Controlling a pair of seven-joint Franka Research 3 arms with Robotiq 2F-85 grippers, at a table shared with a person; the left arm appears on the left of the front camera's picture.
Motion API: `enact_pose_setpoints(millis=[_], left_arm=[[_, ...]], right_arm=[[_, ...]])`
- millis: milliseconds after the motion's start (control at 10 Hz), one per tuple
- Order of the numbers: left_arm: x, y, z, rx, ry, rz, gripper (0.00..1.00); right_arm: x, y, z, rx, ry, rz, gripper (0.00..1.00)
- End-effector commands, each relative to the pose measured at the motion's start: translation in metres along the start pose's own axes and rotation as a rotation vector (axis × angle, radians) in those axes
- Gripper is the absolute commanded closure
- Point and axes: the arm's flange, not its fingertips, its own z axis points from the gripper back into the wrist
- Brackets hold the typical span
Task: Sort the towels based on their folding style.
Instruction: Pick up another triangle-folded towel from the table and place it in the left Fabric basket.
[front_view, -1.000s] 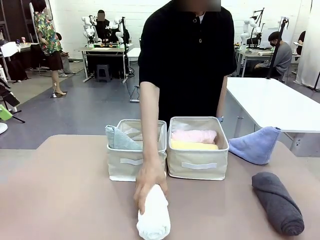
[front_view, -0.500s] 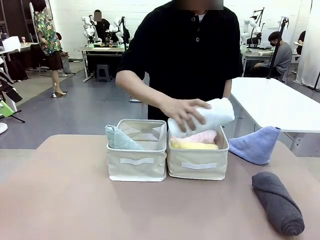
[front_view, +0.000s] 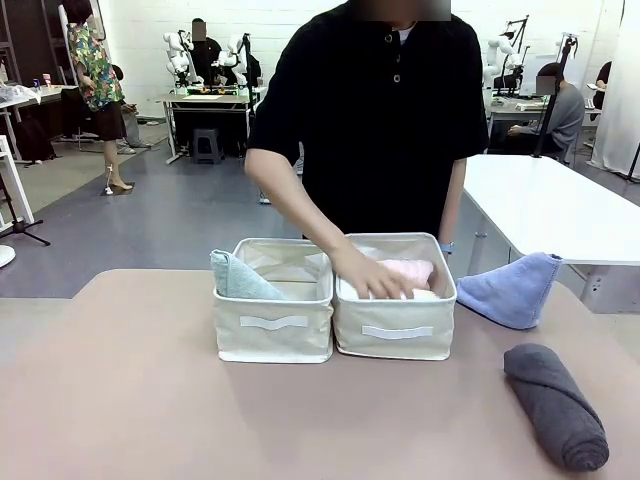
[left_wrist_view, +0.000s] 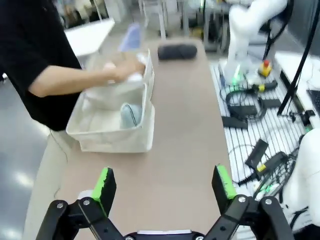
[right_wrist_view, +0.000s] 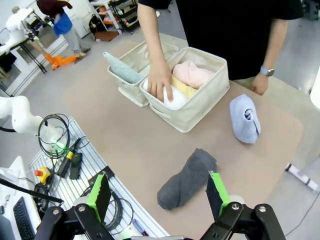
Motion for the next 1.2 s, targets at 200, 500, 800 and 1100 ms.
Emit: enact_pose_setpoints(millis=[200,500,800,1100], left_arm=[[-0.041,0.016,0.019,0.223,-0.025,0.176,0.00],[-0.060,0.019,0.030,0.192,-0.033,0.165,0.00],[-0.060,0.019,0.030,0.192,-0.033,0.165,0.00],[-0.060,0.019,0.030,0.192,-0.033,0.165,0.00]], right_arm=[[0.002,0.000,-0.002,0.025,-0.025,0.011,0.00],[0.000,0.000,0.000,0.000,0.001,0.000,0.00],[0.069,0.045,-0.038,-0.132,0.414,0.223,0.00],[0.093,0.035,-0.100,-0.204,0.564,0.150,0.00]])
